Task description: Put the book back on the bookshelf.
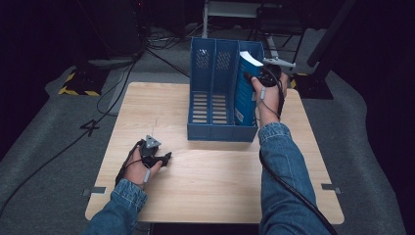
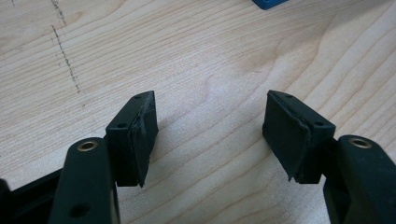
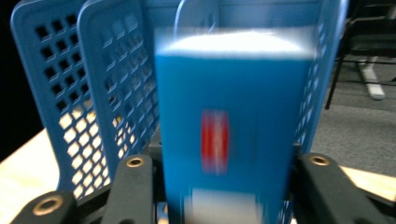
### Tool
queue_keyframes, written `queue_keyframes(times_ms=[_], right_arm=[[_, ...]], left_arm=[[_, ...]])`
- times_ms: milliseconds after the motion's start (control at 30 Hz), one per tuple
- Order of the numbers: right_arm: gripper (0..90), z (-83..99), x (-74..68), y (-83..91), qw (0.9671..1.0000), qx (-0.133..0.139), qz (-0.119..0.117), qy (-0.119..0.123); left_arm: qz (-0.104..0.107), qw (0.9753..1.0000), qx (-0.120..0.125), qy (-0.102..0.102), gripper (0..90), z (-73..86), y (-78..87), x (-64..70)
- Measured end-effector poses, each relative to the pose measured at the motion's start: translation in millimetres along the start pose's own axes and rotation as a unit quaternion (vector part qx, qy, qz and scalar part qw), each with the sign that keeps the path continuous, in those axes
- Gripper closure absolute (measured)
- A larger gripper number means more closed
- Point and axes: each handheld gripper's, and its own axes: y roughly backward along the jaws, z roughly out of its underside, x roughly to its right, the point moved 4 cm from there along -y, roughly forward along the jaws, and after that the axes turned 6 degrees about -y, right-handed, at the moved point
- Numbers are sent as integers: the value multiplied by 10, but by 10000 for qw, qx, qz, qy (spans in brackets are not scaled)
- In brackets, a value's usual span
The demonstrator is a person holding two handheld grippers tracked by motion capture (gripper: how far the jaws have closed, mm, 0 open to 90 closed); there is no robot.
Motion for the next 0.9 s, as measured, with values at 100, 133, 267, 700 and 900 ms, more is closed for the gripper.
queue_keyframes(times_ms=[100, 133, 267, 700, 900], right_arm=[[556, -44, 5, 25, 9991, -320, 260, -17], [569, -54, 12, 29, 9991, -321, 283, 11], [600, -32, 24, 75, 9984, -449, 342, -70], [609, -179, -191, 103, 9978, 399, 436, 300], [608, -6, -138, -121, 9978, 570, 302, 152]], left_arm=[[-16, 10000, 7, 0, 358, 3, 3, 0], [-15, 10000, 9, 1, 358, 3, 2, 0], [-19, 10000, 13, -1, 358, 4, 2, 1], [-12, 10000, 1, 10, 358, 8, 8, 5], [-3, 10000, 7, 21, 359, 27, 26, 8]])
